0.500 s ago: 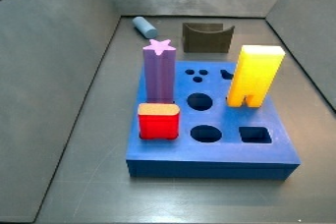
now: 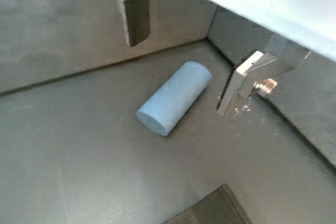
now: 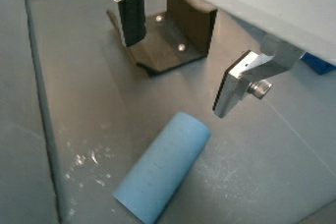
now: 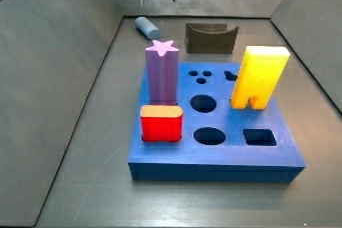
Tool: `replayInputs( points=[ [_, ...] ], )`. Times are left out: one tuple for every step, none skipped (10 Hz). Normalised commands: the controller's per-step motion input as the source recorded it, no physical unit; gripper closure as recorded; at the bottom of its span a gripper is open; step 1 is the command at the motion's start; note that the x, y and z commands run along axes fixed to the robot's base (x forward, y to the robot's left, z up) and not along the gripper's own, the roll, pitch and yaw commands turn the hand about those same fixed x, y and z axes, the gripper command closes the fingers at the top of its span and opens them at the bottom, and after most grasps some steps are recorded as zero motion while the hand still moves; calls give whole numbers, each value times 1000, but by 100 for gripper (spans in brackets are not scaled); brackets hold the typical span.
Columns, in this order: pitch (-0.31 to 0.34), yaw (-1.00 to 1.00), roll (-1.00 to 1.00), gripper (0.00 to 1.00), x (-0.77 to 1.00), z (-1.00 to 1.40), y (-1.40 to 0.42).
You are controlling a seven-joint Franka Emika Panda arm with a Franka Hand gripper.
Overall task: Pick up the oval object. Move up. Place the oval object on the fixture. Regrasp the oval object. Move to above the board. Insert the oval object.
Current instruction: Pick up the oval object.
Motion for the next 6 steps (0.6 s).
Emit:
replayInputs(
  points=[
    [0,137,-111,0,0,-966,151],
    [0,103,-56,0,29,-1000,214],
    [-74,103,-184,0,-89,-743,26],
    [-339,120,-284,0,-289,-217,54],
    [-346,74,-246,0,-277,-234,40],
    [0,0,0,0,0,0,0]
  ],
)
